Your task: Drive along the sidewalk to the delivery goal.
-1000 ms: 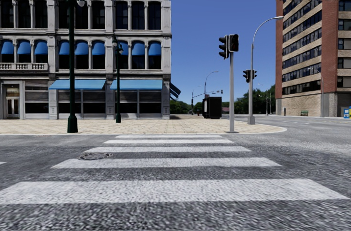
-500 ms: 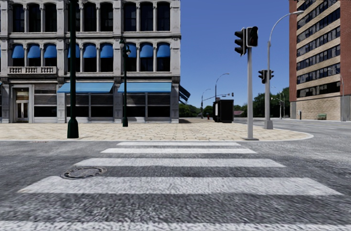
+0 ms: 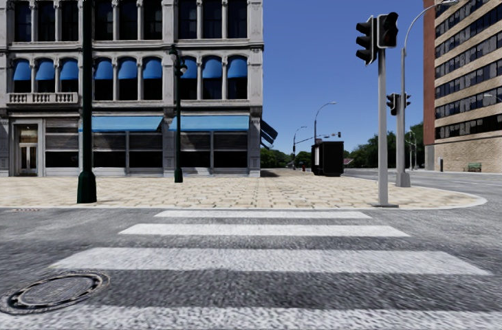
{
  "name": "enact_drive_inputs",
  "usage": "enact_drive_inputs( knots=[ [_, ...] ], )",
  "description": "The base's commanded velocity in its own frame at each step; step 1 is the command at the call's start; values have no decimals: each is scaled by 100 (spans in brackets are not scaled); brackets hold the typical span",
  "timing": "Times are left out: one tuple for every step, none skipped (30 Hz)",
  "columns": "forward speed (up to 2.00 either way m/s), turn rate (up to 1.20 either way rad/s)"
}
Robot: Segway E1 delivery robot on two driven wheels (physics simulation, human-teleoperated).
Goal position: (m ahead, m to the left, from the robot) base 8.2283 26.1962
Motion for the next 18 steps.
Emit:
enact_drive_inputs(
  knots=[
    [200,13],
    [200,13],
    [200,13],
    [200,13],
    [200,13],
    [200,13],
    [200,7],
    [200,3],
    [200,2],
    [200,1],
    [200,0],
    [200,0],
    [200,0],
    [200,0],
    [200,0],
    [200,0],
    [200,0],
    [200,0]
  ],
)
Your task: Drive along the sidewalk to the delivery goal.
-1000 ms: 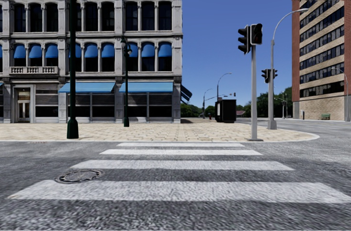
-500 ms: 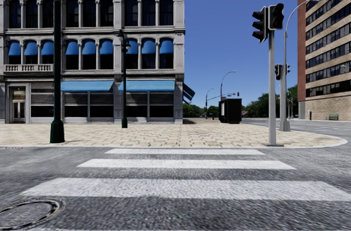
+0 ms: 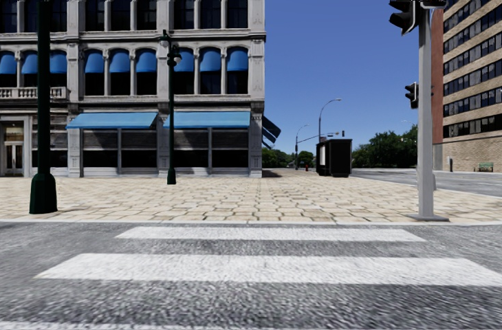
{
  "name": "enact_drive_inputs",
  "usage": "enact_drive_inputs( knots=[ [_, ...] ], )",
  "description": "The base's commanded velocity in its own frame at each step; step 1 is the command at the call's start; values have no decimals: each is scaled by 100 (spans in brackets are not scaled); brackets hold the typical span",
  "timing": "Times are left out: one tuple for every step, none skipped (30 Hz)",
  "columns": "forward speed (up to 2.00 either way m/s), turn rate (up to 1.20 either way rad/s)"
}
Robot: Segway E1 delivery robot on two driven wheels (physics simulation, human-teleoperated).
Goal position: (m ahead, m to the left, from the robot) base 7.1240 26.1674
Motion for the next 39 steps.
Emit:
enact_drive_inputs(
  knots=[
    [200,0],
    [200,0],
    [200,0],
    [200,0],
    [200,0],
    [200,0],
    [200,0],
    [200,0],
    [200,0],
    [200,0],
    [200,0],
    [200,0],
    [200,0],
    [200,0],
    [200,0],
    [200,0],
    [200,0],
    [200,0],
    [200,0],
    [200,0],
    [200,0],
    [200,1],
    [200,4],
    [200,5],
    [200,5],
    [200,5],
    [200,5],
    [200,7],
    [200,10],
    [200,16],
    [200,21],
    [200,23],
    [200,24],
    [200,24],
    [200,24],
    [200,25],
    [192,25],
    [185,25],
    [185,25]
  ],
)
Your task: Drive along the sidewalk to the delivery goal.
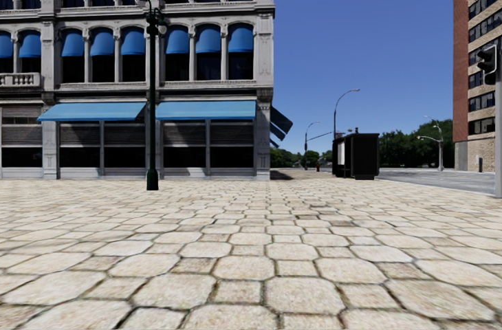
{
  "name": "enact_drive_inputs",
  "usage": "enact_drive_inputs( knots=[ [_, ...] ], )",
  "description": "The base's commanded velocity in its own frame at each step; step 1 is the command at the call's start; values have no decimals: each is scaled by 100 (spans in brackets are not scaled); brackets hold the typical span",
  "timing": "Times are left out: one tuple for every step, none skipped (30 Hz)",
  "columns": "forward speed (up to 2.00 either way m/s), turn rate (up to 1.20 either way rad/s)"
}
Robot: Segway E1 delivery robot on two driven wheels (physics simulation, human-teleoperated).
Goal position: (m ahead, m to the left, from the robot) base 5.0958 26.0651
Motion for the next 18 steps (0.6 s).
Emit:
enact_drive_inputs(
  knots=[
    [174,26],
    [168,28],
    [167,30],
    [167,35],
    [167,37],
    [167,38],
    [167,38],
    [167,38],
    [167,38],
    [167,39],
    [167,40],
    [167,40],
    [166,40],
    [166,40],
    [164,40],
    [163,40],
    [163,41],
    [163,41]
  ],
)
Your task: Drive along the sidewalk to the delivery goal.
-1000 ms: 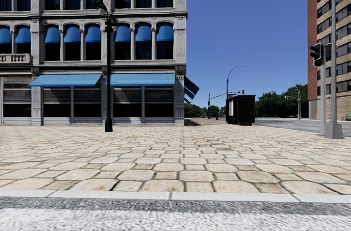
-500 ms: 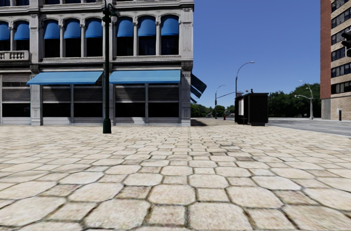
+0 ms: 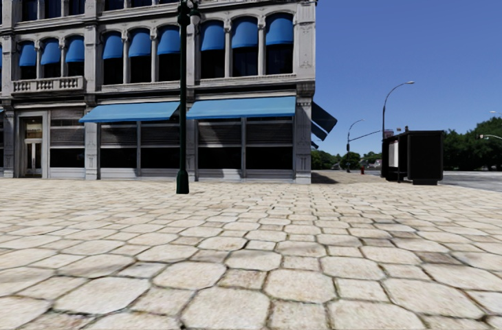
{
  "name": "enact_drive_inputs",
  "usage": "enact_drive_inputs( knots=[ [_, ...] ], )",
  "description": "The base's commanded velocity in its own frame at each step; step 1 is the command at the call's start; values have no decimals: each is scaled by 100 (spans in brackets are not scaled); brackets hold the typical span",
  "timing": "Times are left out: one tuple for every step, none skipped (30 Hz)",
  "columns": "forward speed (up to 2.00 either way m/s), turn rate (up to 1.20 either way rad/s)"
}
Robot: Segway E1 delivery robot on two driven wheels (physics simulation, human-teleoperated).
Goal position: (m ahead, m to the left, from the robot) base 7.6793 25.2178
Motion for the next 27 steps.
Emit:
enact_drive_inputs(
  knots=[
    [163,41],
    [163,41],
    [163,41],
    [163,41],
    [163,41],
    [163,41],
    [163,41],
    [163,44],
    [163,46],
    [163,46],
    [163,48],
    [163,50],
    [163,52],
    [163,52],
    [163,52],
    [163,52],
    [163,52],
    [163,52],
    [163,52],
    [163,52],
    [163,52],
    [163,52],
    [163,52],
    [163,52],
    [163,52],
    [163,52],
    [163,52]
  ],
)
